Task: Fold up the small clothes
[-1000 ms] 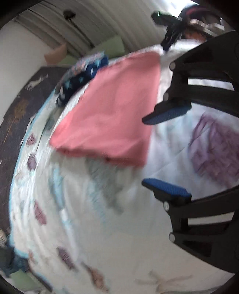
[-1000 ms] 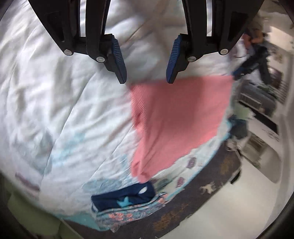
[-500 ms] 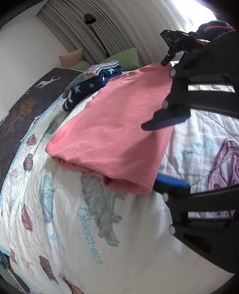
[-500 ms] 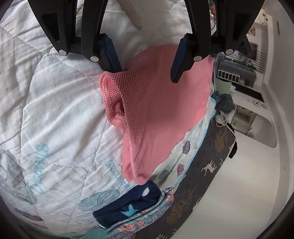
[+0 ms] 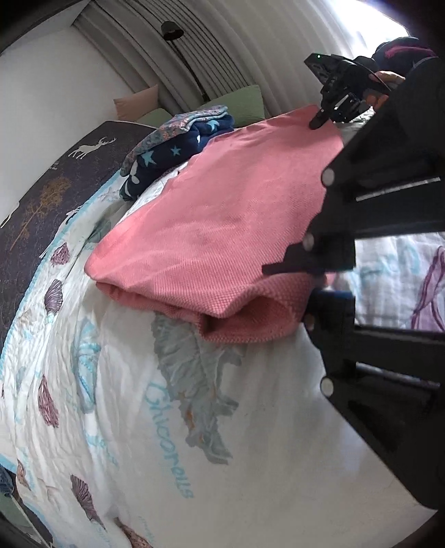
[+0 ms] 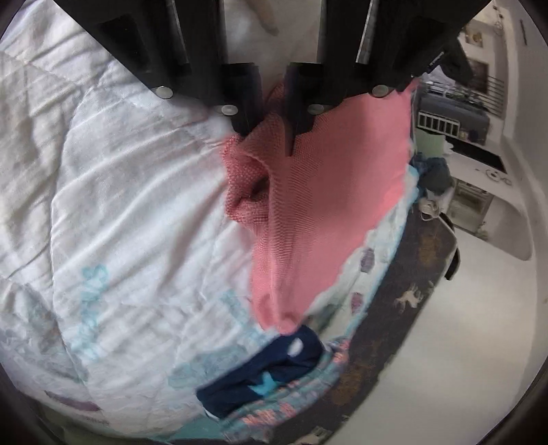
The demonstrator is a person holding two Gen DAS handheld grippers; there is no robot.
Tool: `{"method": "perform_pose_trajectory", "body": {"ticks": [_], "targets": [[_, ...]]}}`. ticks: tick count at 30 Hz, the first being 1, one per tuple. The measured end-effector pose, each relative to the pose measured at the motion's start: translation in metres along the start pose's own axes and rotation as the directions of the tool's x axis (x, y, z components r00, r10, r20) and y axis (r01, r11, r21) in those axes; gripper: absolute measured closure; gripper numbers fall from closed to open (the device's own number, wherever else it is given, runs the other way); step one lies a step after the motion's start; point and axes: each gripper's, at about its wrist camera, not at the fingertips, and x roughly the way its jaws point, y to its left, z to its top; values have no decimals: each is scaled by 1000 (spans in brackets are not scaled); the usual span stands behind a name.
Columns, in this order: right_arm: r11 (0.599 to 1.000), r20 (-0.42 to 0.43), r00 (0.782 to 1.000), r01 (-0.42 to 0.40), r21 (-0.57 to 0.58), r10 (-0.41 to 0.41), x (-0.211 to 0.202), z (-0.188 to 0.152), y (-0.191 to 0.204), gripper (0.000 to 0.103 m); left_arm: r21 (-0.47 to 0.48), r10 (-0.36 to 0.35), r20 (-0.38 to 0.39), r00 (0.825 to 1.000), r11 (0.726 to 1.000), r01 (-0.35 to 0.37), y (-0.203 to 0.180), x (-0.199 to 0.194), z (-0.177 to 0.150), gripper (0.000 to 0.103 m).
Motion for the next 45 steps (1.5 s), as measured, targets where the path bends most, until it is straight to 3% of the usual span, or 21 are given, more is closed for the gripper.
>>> {"method": "perform_pose_trajectory", "body": {"ticks": [5, 10, 17, 23, 27, 32, 38, 42, 45], "targets": [[999, 37, 999, 8, -42, -7, -16, -3, 12, 96, 46, -43, 55, 998, 998, 41, -17, -29, 5, 98], [996, 68, 996, -51, -70, 55, -50, -3, 26, 96, 92, -108, 70, 992, 991, 101, -34, -63, 0, 98], [995, 45, 999, -25, -101, 29, -95, -23, 17, 96, 135, -102, -10, 995, 986, 102, -37, -93, -44, 98], [998, 21, 1000, 19, -67, -17, -120, -64, -11, 96, 85, -86, -98, 992, 992, 94, -27, -99, -93, 98], [999, -1, 999, 38, -32, -38, -130, -83, -31, 97, 67, -82, -117, 990, 994, 91, -24, -110, -113, 98], [993, 15, 993, 115, -35, -114, -141, -92, -45, 99, 102, -20, -126, 992, 994, 33, -26, -110, -130, 98], [973, 34, 972, 232, -10, -232, -149, -90, -60, 96, 45, 25, -146, 989, 999, -19, -11, -102, -138, 96], [983, 93, 979, 178, 37, -181, -166, -73, -62, 93, 57, 98, -111, 989, 994, -93, -14, -106, -133, 87], [990, 141, 980, 142, -14, -138, -172, -60, -44, 93, 58, 158, -50, 986, 986, -155, -18, -117, -124, 84]]}}
